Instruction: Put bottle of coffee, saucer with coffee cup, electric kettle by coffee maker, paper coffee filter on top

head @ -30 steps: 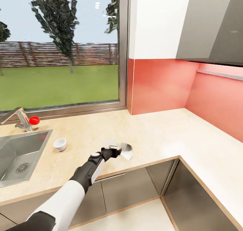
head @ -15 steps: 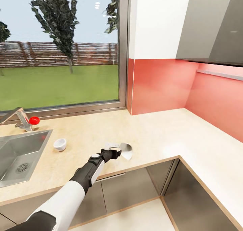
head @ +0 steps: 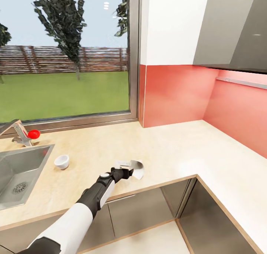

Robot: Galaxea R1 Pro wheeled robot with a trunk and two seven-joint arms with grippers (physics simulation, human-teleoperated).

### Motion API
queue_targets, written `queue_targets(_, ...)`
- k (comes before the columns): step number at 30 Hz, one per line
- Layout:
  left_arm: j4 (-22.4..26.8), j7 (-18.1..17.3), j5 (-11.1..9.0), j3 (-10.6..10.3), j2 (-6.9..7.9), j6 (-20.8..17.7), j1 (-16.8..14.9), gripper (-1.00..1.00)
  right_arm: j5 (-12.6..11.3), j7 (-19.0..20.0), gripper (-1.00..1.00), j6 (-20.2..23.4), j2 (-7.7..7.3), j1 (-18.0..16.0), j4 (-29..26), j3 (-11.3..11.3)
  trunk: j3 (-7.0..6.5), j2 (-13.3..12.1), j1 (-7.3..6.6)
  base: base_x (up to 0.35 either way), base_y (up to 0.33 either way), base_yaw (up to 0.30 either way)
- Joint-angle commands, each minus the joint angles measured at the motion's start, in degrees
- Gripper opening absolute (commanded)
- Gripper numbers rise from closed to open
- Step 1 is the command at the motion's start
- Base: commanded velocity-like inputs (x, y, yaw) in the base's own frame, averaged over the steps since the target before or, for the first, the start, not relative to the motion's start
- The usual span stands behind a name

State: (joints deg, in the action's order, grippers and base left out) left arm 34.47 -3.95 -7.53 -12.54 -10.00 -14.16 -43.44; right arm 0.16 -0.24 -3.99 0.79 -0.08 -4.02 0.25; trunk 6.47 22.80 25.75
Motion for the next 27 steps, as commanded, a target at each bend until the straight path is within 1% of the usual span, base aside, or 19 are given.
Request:
queue_targets(1, 0.1, 0.0, -0.6, 0.0, 0.00, -0.3, 0.0, 1.00, 0.0, 0.0, 1.00, -0.1, 0.00, 0.0, 0.0, 0.0, 0.11, 0.1, 0.03, 0.001, -0.001, 0.000)
queue_targets(4, 0.1, 0.0, -0.6, 0.0, 0.00, -0.3, 0.1, 1.00, 0.0, 0.0, 1.00, -0.1, 0.00, 0.0, 0.0, 0.0, 0.11, 0.1, 0.03, 0.000, 0.000, -0.027)
queue_targets(9, 0.1, 0.0, -0.6, 0.0, 0.00, -0.3, 0.1, 1.00, 0.0, 0.0, 1.00, -0.1, 0.00, 0.0, 0.0, 0.0, 0.11, 0.1, 0.03, 0.000, 0.000, -0.180)
queue_targets(12, 0.1, 0.0, -0.6, 0.0, 0.00, -0.3, 0.1, 1.00, 0.0, 0.0, 1.00, -0.1, 0.00, 0.0, 0.0, 0.0, 0.11, 0.1, 0.03, 0.000, 0.000, -0.082)
queue_targets(18, 0.1, 0.0, -0.6, 0.0, 0.00, -0.3, 0.1, 1.00, 0.0, 0.0, 1.00, -0.1, 0.00, 0.0, 0.0, 0.0, 0.11, 0.1, 0.03, 0.004, 0.000, -0.018)
queue_targets(27, 0.0, 0.0, -0.6, 0.0, 0.00, -0.3, 0.2, 1.00, 0.0, 0.0, 1.00, -0.1, 0.00, 0.0, 0.0, 0.0, 0.11, 0.1, 0.03, 0.067, 0.000, -0.001)
